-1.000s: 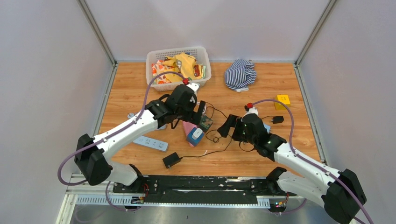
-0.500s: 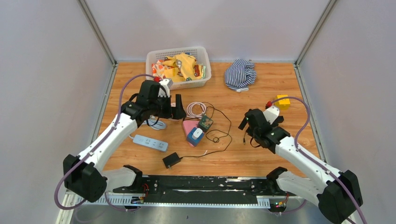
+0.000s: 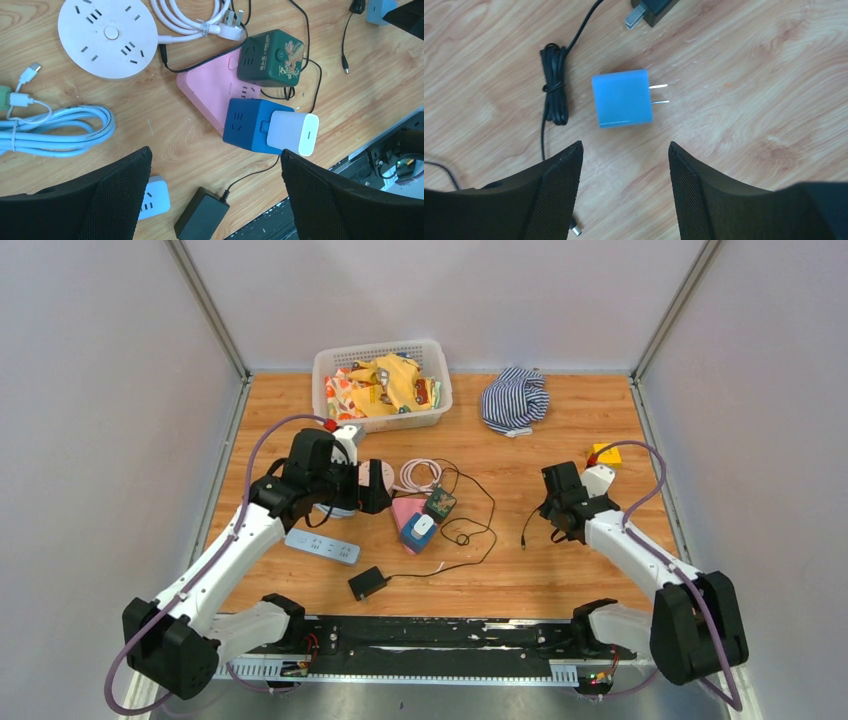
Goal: Insert the plug
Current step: Pick up the plug from the center of the board.
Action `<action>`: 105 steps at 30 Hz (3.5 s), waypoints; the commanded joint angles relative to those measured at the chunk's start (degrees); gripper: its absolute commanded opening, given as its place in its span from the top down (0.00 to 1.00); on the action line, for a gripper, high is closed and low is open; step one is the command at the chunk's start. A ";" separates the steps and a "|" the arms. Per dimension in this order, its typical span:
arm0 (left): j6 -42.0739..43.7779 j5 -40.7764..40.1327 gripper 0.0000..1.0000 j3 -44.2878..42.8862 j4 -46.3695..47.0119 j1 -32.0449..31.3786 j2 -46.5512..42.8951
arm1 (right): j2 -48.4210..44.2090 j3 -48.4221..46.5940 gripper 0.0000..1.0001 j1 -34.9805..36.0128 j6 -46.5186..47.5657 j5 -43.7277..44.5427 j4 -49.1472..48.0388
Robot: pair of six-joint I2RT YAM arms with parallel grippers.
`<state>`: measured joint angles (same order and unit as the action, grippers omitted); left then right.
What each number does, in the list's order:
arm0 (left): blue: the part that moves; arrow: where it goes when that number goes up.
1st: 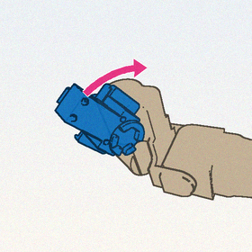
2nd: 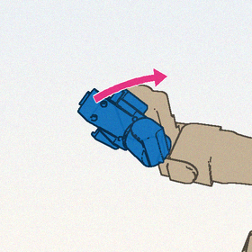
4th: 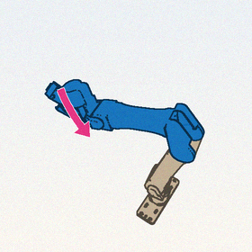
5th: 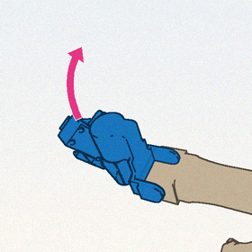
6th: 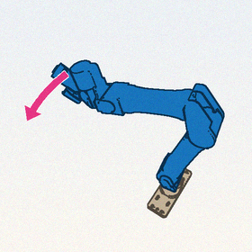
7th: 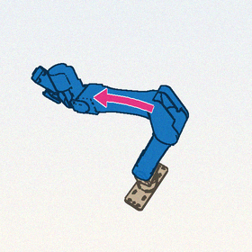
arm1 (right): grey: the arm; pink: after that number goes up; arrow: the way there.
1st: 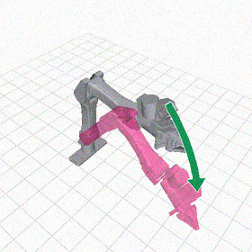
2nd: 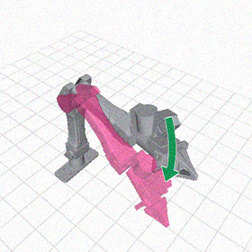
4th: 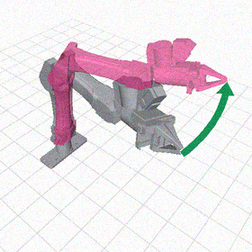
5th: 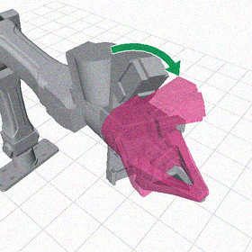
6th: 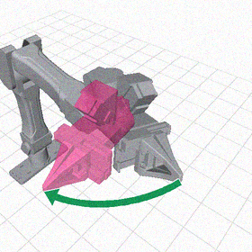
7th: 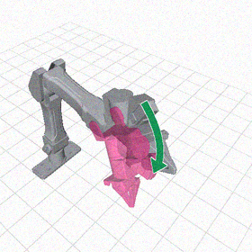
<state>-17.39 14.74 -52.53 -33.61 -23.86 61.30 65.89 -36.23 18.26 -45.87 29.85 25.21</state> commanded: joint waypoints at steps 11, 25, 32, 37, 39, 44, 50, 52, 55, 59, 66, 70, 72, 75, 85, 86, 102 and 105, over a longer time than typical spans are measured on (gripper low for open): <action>1.50 -1.61 0.00 0.72 -0.41 0.13 -3.84 | 11.02 -2.78 0.37 -4.90 8.49 -3.02 -7.71; 1.48 -2.34 0.00 0.85 -0.34 0.20 -4.15 | 11.64 -1.92 0.62 -5.17 13.26 -3.64 -8.97; 1.46 -2.65 0.01 0.85 -0.32 0.21 -3.87 | 7.66 -1.52 0.71 -4.99 15.47 -8.72 -9.04; 1.33 -2.81 0.02 0.81 -0.34 0.21 -3.53 | 1.44 -1.46 0.74 -3.41 17.21 -14.71 -9.03; 1.30 -2.48 0.03 0.56 -0.39 0.21 -3.02 | -1.18 -1.60 0.75 -2.15 18.14 -17.01 -9.25; -0.89 0.50 0.05 1.06 1.28 0.21 -2.72 | -8.02 -2.12 0.77 2.30 19.37 -23.49 -10.84; -6.06 7.56 0.08 1.42 4.96 0.21 -2.96 | -13.15 -4.05 0.79 12.07 21.73 -28.78 -13.86; -8.05 10.67 0.09 1.95 7.05 0.21 -3.34 | -14.23 -4.49 0.79 15.73 22.63 -28.96 -15.88; -12.85 15.75 0.10 4.70 14.27 0.21 -4.99 | -16.12 -3.69 0.80 22.14 23.61 -27.64 -21.94; -22.31 19.26 0.11 9.24 27.10 0.21 -7.74 | -16.19 -2.87 0.82 28.81 23.28 -23.26 -29.29; -30.51 21.74 0.11 9.04 32.73 0.13 -7.14 | -10.76 -6.95 0.82 38.94 26.11 -15.55 -34.46; -30.60 19.77 0.12 9.16 32.73 0.13 -7.67 | -6.62 -9.81 0.82 42.75 26.73 -12.61 -37.58; -30.96 19.14 0.14 9.64 32.73 -0.03 -7.69 | -4.58 -11.20 0.82 43.71 26.74 -12.64 -38.79; -31.41 18.83 0.17 10.27 32.73 -0.13 -7.28 | -1.54 -13.57 0.82 44.80 26.78 -11.97 -39.21; -32.05 17.51 0.41 10.13 32.74 -0.90 -7.01 | 2.20 -16.06 0.82 47.54 26.02 -10.33 -41.81; -32.20 17.51 0.46 10.21 32.73 -0.97 -7.00 | 2.30 -16.04 0.82 47.63 25.74 -9.93 -41.88; -35.31 13.02 1.00 12.91 33.17 -0.94 -8.65 | -1.88 -10.38 0.26 47.64 22.66 -4.21 -39.69; -35.98 10.34 1.00 13.96 33.19 -0.86 -8.85 | -3.91 -8.73 0.16 47.66 22.24 -2.60 -39.08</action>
<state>-51.96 29.10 -40.10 -0.56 -24.80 53.43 64.95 -47.27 65.58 -22.24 22.92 -13.89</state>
